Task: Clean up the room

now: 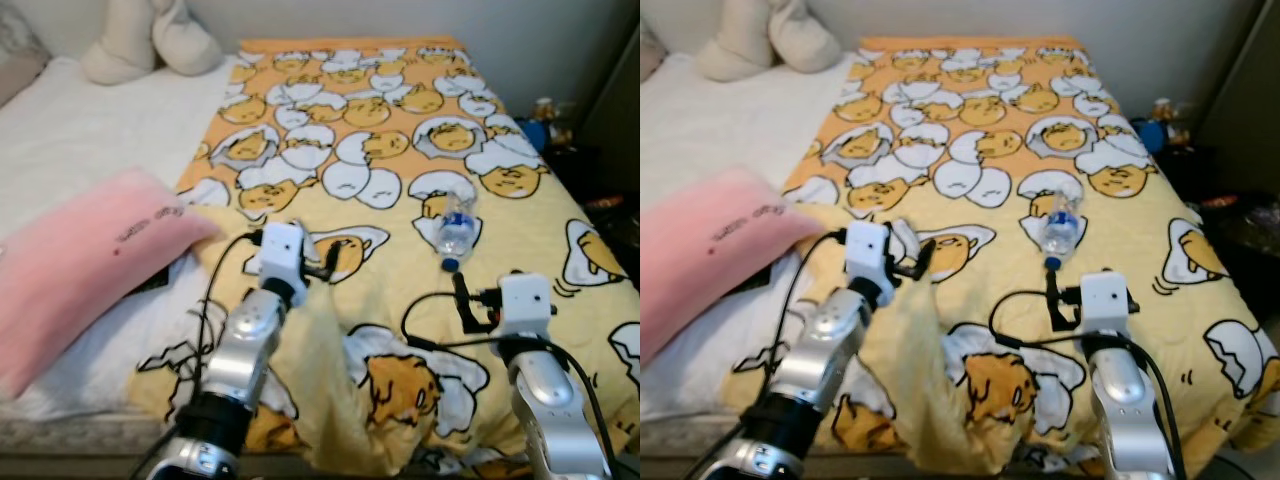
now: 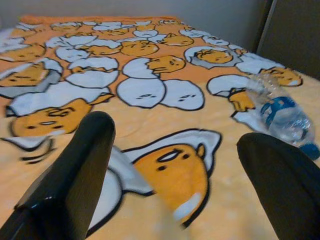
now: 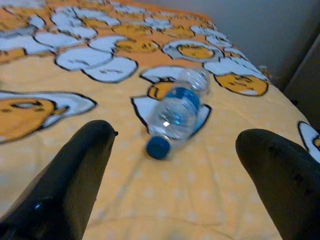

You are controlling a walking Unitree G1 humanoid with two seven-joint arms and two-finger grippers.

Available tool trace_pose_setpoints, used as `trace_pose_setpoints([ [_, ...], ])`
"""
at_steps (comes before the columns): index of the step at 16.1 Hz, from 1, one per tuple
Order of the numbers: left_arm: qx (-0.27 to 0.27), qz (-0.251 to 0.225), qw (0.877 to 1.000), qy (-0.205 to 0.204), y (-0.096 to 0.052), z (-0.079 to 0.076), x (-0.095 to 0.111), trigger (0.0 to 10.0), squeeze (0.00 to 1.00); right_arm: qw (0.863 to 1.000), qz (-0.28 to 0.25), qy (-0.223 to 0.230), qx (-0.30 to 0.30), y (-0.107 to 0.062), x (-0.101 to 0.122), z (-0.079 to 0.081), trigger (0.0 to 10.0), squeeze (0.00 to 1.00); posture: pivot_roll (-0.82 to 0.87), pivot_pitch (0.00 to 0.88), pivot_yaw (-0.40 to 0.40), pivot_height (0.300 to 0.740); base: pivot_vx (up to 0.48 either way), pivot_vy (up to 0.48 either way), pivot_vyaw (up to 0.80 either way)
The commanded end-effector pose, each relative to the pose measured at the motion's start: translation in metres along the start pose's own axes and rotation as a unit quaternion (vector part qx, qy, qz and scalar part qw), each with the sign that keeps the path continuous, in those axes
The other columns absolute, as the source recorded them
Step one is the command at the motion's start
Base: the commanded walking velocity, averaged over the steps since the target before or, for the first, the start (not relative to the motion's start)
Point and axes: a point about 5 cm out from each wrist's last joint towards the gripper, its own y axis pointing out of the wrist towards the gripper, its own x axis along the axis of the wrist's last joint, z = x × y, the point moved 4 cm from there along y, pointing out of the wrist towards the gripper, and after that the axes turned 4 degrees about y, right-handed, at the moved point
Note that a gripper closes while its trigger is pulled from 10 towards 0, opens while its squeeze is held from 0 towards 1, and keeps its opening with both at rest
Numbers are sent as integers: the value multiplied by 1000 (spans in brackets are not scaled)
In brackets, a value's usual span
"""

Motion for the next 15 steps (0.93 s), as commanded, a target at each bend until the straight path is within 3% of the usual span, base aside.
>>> trace_pose_setpoints([
  [1, -27, 0, 1000, 5, 5, -4, 4, 10000, 0, 999, -7, 17, -30, 0, 2, -3, 10000, 0, -263, 0, 130, 730, 0, 0, 0],
  [4, -44, 3, 999, 4, 7, -9, 4, 10000, 0, 999, -8, 15, -39, -6, 0, -4, 10000, 0, -281, 0, 163, 730, 0, 0, 0],
  [8, -21, 11, 999, -28, 10, -5, 0, 10000, 0, 1000, -1, 20, -22, -5, -4, 6, 10000, 0, -253, 0, 120, 730, 0, 0, 0],
  [10, -21, 5, 999, -24, 8, -5, 1, 10000, 0, 1000, 0, 14, -13, -2, -4, 7, 10000, 0, -232, 0, 103, 730, 0, 0, 0],
  [15, 46, 7, 998, -33, -4, 13, -8, 10000, 0, 999, -5, -21, 37, 21, 9, 1, 10000, 0, -132, 0, -50, 730, 0, 0, 0],
])
